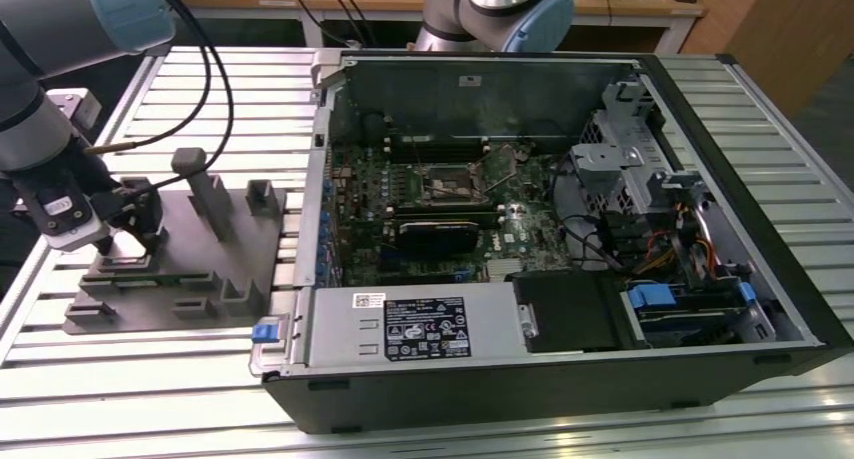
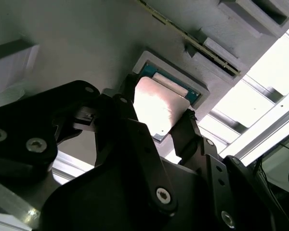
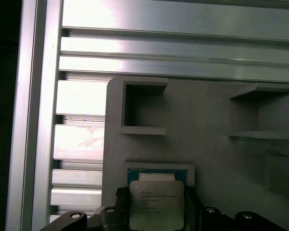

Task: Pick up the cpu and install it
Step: 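Pick up the cpu and move it towards the insertion slot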

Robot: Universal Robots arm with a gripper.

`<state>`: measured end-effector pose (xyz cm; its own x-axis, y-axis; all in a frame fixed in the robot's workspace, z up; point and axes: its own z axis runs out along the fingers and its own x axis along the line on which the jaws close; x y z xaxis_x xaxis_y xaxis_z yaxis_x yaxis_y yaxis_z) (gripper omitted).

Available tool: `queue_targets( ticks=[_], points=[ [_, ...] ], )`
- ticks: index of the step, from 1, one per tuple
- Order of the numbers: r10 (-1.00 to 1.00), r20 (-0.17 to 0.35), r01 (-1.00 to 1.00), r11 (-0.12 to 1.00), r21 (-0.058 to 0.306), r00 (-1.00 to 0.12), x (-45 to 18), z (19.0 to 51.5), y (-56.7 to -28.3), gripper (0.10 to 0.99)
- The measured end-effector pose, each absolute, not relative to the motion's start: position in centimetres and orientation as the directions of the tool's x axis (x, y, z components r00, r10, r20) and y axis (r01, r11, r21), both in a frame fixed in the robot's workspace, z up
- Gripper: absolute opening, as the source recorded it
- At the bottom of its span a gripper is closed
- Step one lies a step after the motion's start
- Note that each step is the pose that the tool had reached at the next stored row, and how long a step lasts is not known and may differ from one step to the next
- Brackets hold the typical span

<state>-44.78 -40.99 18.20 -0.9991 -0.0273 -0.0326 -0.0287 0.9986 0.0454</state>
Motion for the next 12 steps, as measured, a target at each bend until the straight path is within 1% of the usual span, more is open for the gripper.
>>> queue_targets(
  ticks=[12],
  points=[
    [-0.027, -0.033, -0.029, 0.999, 0.045, -0.999, -44.8, 20.6, -41.0, 0.545]
  ],
)
